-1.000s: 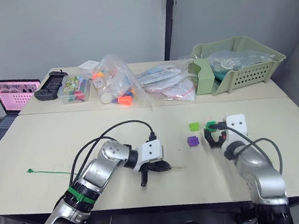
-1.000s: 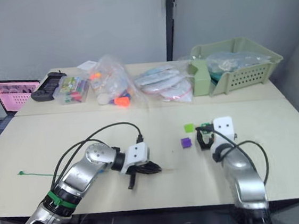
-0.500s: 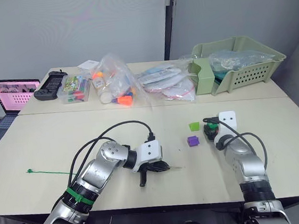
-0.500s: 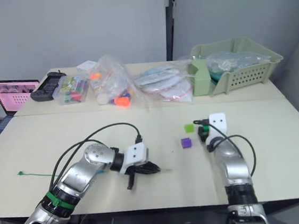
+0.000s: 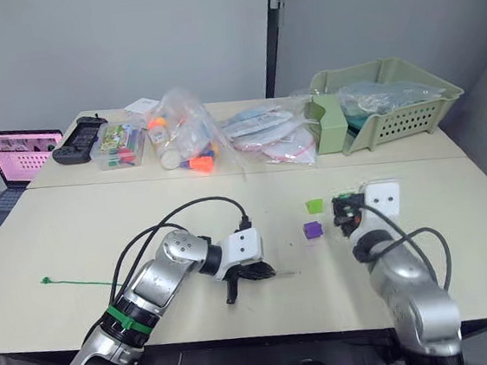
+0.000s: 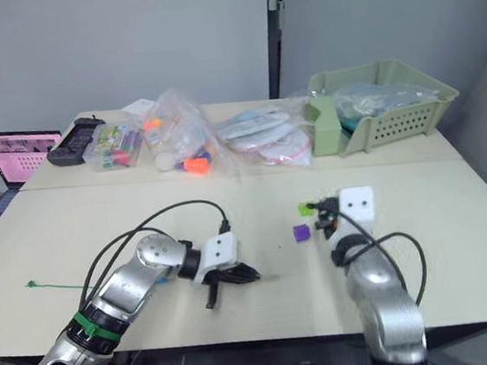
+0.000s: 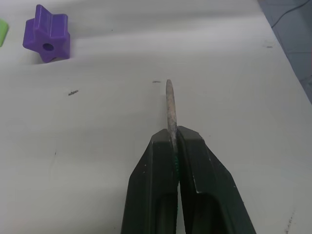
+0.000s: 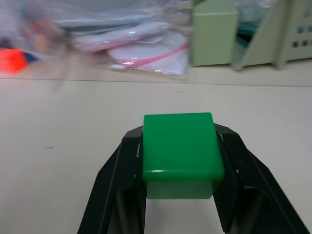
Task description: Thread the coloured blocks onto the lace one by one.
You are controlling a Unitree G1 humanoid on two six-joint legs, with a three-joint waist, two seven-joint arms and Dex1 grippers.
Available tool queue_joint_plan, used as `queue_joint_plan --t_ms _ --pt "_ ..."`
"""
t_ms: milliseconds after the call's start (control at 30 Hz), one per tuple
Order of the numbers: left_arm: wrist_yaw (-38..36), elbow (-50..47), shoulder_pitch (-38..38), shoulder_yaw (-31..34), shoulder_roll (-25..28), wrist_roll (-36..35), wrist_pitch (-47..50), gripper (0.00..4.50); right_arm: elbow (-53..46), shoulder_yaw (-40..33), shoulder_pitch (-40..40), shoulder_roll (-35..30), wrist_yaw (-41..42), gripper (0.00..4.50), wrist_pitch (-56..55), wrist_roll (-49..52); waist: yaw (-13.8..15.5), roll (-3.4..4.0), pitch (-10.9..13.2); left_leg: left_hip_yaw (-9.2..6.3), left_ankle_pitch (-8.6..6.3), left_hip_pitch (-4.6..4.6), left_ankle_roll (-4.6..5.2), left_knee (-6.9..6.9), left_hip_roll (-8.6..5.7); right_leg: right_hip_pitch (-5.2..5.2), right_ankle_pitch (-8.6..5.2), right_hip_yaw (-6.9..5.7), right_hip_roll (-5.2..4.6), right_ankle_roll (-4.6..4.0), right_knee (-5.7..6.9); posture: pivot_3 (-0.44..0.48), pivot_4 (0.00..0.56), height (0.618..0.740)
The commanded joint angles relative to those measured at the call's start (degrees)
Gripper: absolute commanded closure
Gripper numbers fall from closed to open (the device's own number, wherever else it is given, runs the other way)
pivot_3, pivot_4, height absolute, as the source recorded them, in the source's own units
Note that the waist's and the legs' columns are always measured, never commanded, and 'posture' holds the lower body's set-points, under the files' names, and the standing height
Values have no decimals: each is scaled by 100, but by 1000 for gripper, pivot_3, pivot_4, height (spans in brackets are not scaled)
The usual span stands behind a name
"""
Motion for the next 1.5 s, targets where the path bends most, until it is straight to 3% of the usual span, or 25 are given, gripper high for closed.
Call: queue_joint_plan --t_ms 33,200,533,600,767,833,967,1133,1267,1500 --pt "-40 -62 -20 131 19 -75 -45 4500 -883 822 712 41 -183 3301 301 -82 7 0 0 0 0 -1 0 0 -1 0 -1 0 -1 1 -2 0 150 740" --pt "-74 -101 -10 138 58 -86 -26 4500 -545 1097 1292 -104 -140 3301 -103 -291 20 -1 0 4 0 1 0 8 0 11 -8 0 -3 16 -20 0 150 740" --pt "-56 -190 -15 204 174 -98 40 4500 677 1097 1612 396 -128 3301 -841 -214 39 -2 0 -1 0 3 0 4 7 9 -21 -6 3 36 -20 0 150 740" --pt "-50 -181 -18 211 173 -97 41 4500 649 1036 1647 448 -118 2238 -1032 -203 42 -2 0 -1 0 5 0 4 9 11 -21 -7 4 37 -20 0 150 740" --pt "-40 -147 -30 229 176 -93 41 4500 5 675 1636 55 257 519 -1164 -85 62 -1 0 -2 0 -1 0 1 5 7 -23 -8 1 33 -19 0 150 740" --pt "-41 -151 -25 236 185 -96 44 4500 -277 511 1565 -155 490 81 -1052 23 61 -1 0 -2 0 -8 0 2 1 7 -22 -7 -4 33 -24 0 150 740" --pt "-27 -142 -28 258 188 -94 58 4500 -940 -463 1131 -1351 1907 81 -457 1269 54 -2 0 1 0 -12 0 8 -2 9 -18 -5 -5 38 -26 0 150 740" --pt "-25 -168 -17 264 185 -97 83 4500 -486 -1208 683 -2975 3830 81 -58 2775 55 -3 2 -1 0 -3 0 10 1 19 -17 -7 0 37 -27 0 150 740" --pt "-59 -319 44 259 213 -128 159 4500 1127 -350 -235 -4300 5878 81 -1157 2169 34 -3 4 7 0 5 0 16 -1 26 -18 -4 0 40 -31 0 150 740" --pt "-86 -602 158 252 301 -168 302 4500 3475 786 -1529 -4501 7367 81 -2904 1061 53 -4 5 8 -1 -1 1 12 -1 19 -14 -3 2 36 -31 0 150 740"
